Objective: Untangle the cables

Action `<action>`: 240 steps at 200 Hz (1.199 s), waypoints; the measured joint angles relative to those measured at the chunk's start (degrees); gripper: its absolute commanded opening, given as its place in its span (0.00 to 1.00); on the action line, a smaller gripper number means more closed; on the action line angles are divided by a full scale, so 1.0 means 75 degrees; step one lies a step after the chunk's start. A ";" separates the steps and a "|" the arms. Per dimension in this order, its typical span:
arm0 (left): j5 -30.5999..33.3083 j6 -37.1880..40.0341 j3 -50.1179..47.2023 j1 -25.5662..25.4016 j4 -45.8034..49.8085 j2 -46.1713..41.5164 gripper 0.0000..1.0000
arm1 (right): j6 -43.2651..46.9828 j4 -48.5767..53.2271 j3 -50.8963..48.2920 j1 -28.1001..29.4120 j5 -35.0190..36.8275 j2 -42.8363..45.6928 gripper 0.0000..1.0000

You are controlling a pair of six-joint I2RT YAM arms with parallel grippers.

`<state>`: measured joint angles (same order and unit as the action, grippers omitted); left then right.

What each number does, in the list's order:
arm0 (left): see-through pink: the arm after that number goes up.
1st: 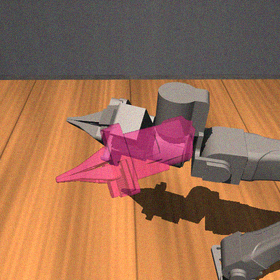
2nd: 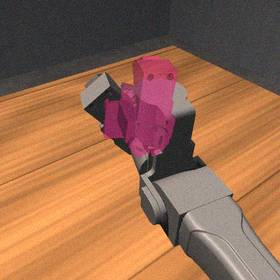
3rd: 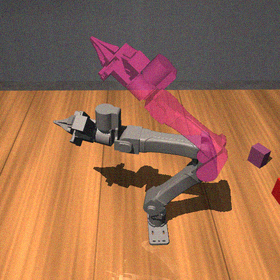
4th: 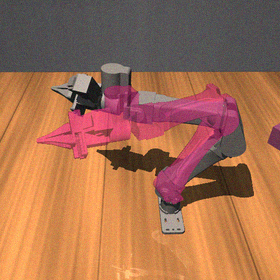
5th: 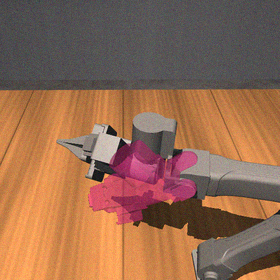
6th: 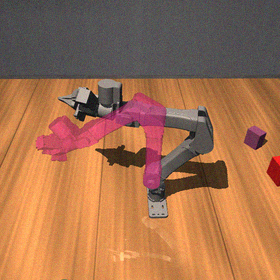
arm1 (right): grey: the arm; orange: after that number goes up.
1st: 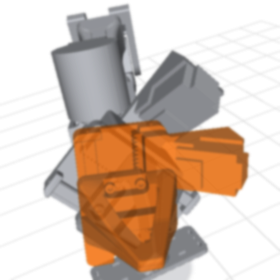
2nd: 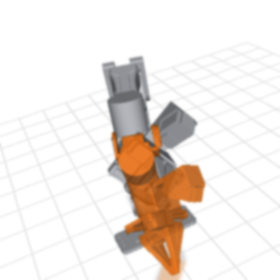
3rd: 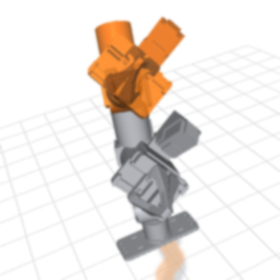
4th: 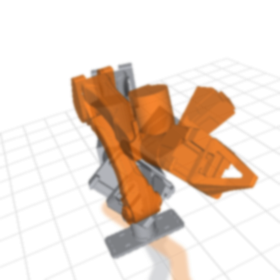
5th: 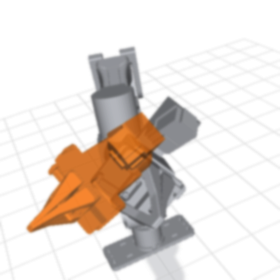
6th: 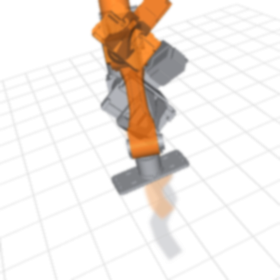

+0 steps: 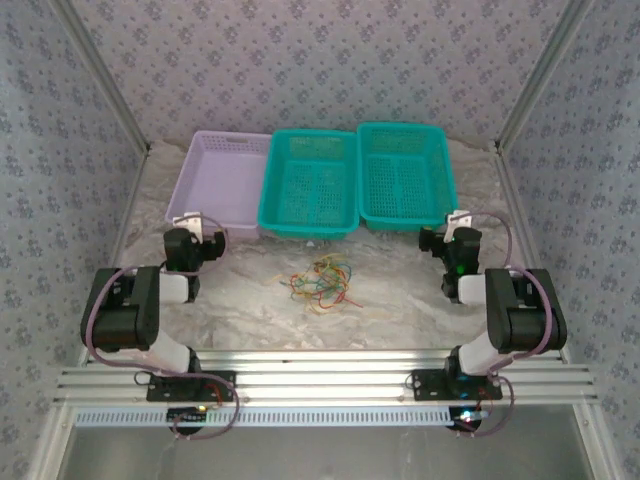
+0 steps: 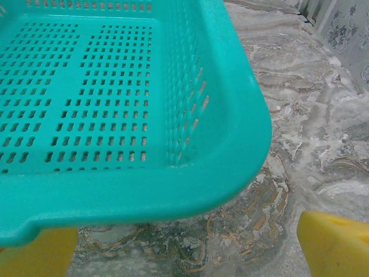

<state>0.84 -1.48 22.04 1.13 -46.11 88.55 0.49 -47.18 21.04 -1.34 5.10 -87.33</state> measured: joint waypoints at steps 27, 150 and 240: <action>0.0000 0.0000 0.0000 0.0000 0.0000 0.0000 1.00 | 0.0000 0.0000 0.0000 0.0000 0.0000 0.0000 1.00; 0.0000 -0.0003 0.0000 0.0000 0.0000 0.0000 1.00 | 0.0000 0.0000 0.0000 0.0000 -0.0003 0.0000 1.00; -0.0044 0.0035 0.1306 -0.0003 0.2320 -0.0577 1.00 | 0.0029 0.1932 0.0784 0.0137 0.0035 0.1224 1.00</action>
<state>0.51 -1.21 31.83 1.10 -28.71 84.23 0.71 -32.69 26.92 -0.32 5.37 -78.15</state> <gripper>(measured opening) 0.995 0.997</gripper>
